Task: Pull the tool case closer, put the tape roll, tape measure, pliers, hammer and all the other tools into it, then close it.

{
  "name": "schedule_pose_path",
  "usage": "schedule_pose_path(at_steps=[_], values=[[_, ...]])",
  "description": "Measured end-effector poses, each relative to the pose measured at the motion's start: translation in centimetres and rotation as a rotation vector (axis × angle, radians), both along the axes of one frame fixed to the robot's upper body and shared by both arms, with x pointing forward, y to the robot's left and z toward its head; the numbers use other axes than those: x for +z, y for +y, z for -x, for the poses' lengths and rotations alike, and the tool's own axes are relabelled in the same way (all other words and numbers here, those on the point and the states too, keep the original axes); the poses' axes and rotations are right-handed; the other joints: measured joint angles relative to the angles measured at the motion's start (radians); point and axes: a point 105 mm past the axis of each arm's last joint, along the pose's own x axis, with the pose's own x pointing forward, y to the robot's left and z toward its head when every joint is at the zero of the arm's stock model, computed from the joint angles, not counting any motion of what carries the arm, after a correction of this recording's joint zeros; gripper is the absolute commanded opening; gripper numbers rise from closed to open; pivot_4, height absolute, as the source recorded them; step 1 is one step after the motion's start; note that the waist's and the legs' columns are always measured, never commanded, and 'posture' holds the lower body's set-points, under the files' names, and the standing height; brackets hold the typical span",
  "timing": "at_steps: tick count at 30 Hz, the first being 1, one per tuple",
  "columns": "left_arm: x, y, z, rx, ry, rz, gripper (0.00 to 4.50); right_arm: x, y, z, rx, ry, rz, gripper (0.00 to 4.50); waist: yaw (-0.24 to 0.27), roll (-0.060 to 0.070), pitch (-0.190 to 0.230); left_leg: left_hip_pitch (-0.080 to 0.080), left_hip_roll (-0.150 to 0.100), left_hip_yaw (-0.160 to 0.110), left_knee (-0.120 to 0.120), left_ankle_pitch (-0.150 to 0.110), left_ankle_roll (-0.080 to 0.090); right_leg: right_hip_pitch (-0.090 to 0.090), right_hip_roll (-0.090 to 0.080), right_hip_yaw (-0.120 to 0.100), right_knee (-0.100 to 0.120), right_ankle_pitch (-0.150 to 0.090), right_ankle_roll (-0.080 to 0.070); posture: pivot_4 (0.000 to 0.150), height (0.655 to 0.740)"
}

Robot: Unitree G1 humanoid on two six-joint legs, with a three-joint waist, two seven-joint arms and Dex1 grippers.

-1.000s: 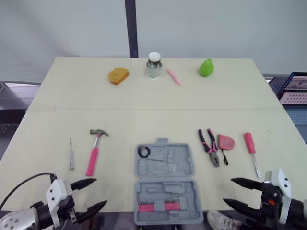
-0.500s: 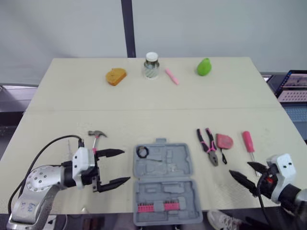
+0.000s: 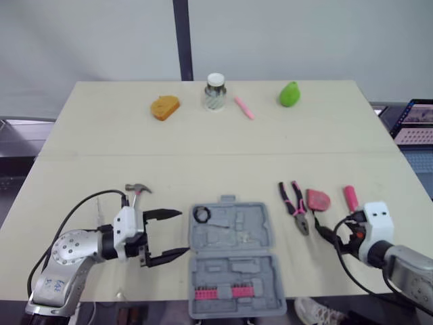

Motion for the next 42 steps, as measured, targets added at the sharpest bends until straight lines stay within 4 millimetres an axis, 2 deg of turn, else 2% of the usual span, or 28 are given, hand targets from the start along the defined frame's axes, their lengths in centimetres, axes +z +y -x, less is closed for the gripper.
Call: schedule_pose_path(at_steps=[9,18,33,36,40,41,42], values=[[-0.7,0.3,0.6,0.041,0.026,-0.002,4.46,-0.9,-0.4,-2.1,-0.049,0.004,0.032,4.5,-0.001,0.002,0.001,0.0,0.0,0.0,0.0,0.0,0.0,-0.001,0.0,0.0,0.001,0.0,0.0,0.15,0.695],[-0.8,0.3,1.1,0.054,0.026,-0.003,4.46,-0.9,0.4,-3.5,-0.048,-0.008,0.024,4.5,-0.002,0.003,0.002,0.0,0.0,0.001,0.0,0.0,0.0,-0.001,0.0,0.0,0.001,0.0,0.0,0.15,0.695],[-0.9,0.6,1.3,0.064,0.015,-0.013,4.46,-1.3,1.1,-4.1,-0.047,0.0,0.027,4.5,-0.016,0.003,0.002,-0.001,0.0,0.001,-0.001,0.0,0.0,-0.002,0.0,0.0,0.001,0.0,0.0,0.15,0.695],[-0.9,0.7,1.4,0.063,0.01,-0.016,4.5,-1.3,1.0,-4.1,-0.048,0.001,0.029,3.7,-0.021,0.003,0.002,-0.001,0.0,0.001,-0.002,0.0,0.0,-0.002,0.0,0.0,0.001,0.0,0.0,0.15,0.695],[-0.9,0.7,1.4,0.063,0.007,-0.017,4.5,-1.3,1.2,-4.2,-0.048,0.001,0.025,1.89,-0.023,0.003,0.002,-0.001,0.0,0.001,-0.003,0.0,0.0,-0.002,0.0,0.0,0.001,0.0,0.0,0.15,0.695],[-0.9,0.7,1.4,0.063,0.006,-0.017,4.5,-1.3,1.2,-4.2,-0.046,0.001,0.026,1.26,-0.023,0.003,0.002,-0.001,0.0,0.001,-0.003,0.0,0.0,-0.002,0.0,0.0,0.001,0.0,0.0,0.15,0.695],[-0.9,0.7,1.4,0.063,0.005,-0.017,4.5,-1.3,1.2,-4.2,-0.046,0.001,0.026,0.91,-0.023,0.003,0.002,-0.001,0.0,0.001,-0.003,0.0,0.0,-0.002,0.0,0.0,0.0,0.0,0.0,0.15,0.695]])
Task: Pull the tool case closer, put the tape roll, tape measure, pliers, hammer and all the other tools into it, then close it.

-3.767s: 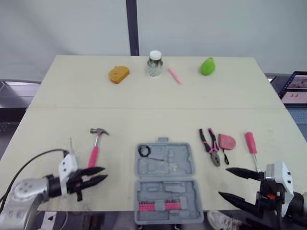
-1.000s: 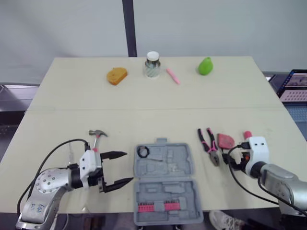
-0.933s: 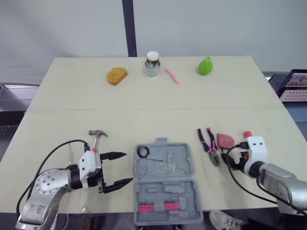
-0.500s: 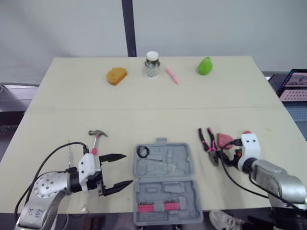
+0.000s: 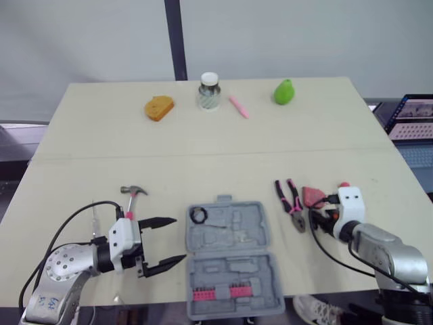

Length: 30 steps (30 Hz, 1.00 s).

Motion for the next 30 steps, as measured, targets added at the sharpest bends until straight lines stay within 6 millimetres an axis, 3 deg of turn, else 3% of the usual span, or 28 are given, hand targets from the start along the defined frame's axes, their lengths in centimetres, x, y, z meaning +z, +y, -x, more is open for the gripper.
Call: schedule_pose_path(at_steps=[2,17,30], values=[[0.0,0.0,0.0,0.0,-0.002,0.0,4.5,0.0,0.2,-0.1,0.006,0.0,0.0,0.01,0.0,0.0,0.0,0.0,0.0,0.0,0.0,0.0,0.0,0.0,0.0,0.0,0.0,0.0,0.0,0.15,0.695],[-0.6,0.5,0.0,0.018,0.018,0.001,4.5,0.0,0.5,0.6,0.023,0.005,0.013,0.01,0.001,0.0,0.0,-0.001,0.0,0.0,-0.002,0.0,0.0,-0.002,0.0,0.0,-0.001,0.0,0.0,0.15,0.695],[-0.5,0.1,-0.2,-0.02,0.018,0.002,4.5,-0.6,2.1,4.6,0.09,0.093,-0.007,0.01,0.002,0.0,0.0,-0.002,0.0,0.0,-0.004,0.0,-0.001,-0.004,0.0,0.0,-0.002,0.0,0.0,0.15,0.695]])
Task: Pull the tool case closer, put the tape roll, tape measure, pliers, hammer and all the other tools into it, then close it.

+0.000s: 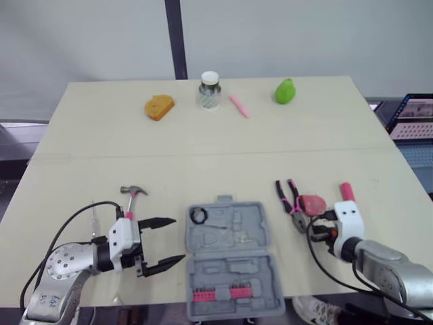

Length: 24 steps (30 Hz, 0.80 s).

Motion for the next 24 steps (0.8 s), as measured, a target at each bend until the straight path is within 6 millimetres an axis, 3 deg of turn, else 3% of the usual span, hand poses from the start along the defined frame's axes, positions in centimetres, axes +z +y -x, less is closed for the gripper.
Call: schedule_pose_path(at_steps=[13,24], values=[[-0.9,-0.1,-0.1,-0.058,0.046,0.003,4.5,-0.8,1.2,4.2,-0.018,0.084,-0.047,0.01,0.001,0.0,0.0,0.0,0.0,0.0,-0.003,0.001,-0.001,-0.002,0.0,0.0,-0.001,0.0,0.0,0.15,0.695],[-0.8,-0.8,0.1,-0.111,0.038,0.007,4.5,-1.2,1.7,6.4,-0.048,0.127,-0.066,0.01,0.0,0.0,0.0,0.0,0.0,0.002,-0.006,0.004,-0.003,-0.005,-0.001,0.003,0.0,0.0,0.0,0.15,0.695]])
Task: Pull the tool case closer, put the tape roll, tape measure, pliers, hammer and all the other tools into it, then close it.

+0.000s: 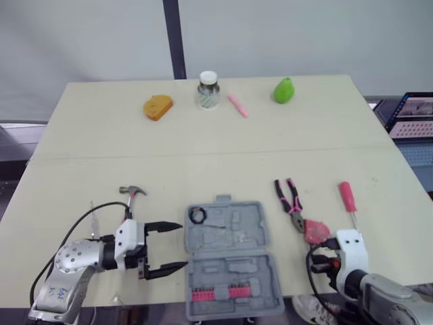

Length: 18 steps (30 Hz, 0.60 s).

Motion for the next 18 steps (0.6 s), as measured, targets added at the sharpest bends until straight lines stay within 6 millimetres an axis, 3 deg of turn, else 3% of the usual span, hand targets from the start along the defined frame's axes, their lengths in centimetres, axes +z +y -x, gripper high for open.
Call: schedule_pose_path(at_steps=[18], values=[[-0.2,-0.2,0.2,-0.021,0.012,0.0,4.5,-0.1,-0.4,1.4,-0.034,0.025,0.002,0.01,0.0,0.0,0.0,-0.001,0.0,0.001,-0.001,0.002,0.0,-0.002,0.0,0.001,0.001,0.0,0.0,0.15,0.695]])
